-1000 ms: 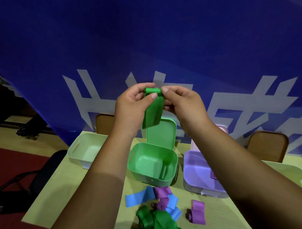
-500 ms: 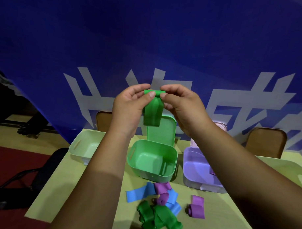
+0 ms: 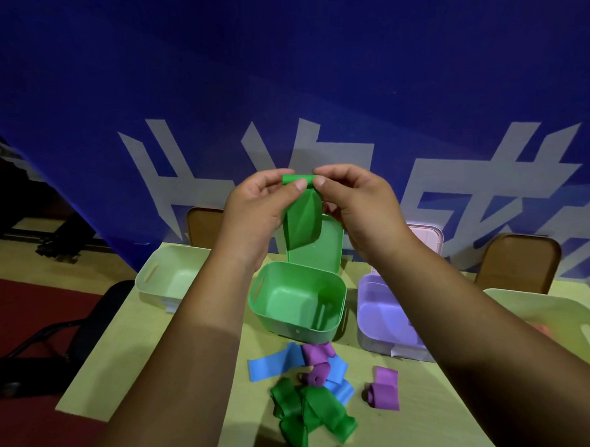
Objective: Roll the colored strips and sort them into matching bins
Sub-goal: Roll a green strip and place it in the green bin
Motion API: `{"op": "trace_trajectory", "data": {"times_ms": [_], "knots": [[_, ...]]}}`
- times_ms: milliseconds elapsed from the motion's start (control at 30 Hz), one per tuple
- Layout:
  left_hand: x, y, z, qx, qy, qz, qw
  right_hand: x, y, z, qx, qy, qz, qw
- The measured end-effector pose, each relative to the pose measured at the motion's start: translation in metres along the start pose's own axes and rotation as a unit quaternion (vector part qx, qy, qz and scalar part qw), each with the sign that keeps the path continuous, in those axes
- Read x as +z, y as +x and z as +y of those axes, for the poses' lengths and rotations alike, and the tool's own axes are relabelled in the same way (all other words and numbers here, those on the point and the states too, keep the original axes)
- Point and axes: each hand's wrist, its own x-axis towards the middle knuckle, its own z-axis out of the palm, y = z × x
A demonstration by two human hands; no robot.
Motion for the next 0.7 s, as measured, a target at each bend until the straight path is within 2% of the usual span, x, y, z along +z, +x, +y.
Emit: {"op": "trace_trajectory", "data": {"times_ms": [367,500,700], "knots": [[-0.0016,-0.0013,0.0030,0.011,0.017,0.000,1.000,-0.0001,-0.0028,-0.0032,0.023,0.016,-0.032,0.999],[-0.0011,-0.0003,0.0016,0.012,0.007,-0.009,1.000,0.0015,-0.0029,-0.0019,0.011,0.006,-0.017,1.000],[0.0000,-0.0013,-0.0016,-0.032,-0.017,-0.018,0.999,0.0027,-0.0016,0.0008,0.009,0.000,-0.005,1.000]]}}
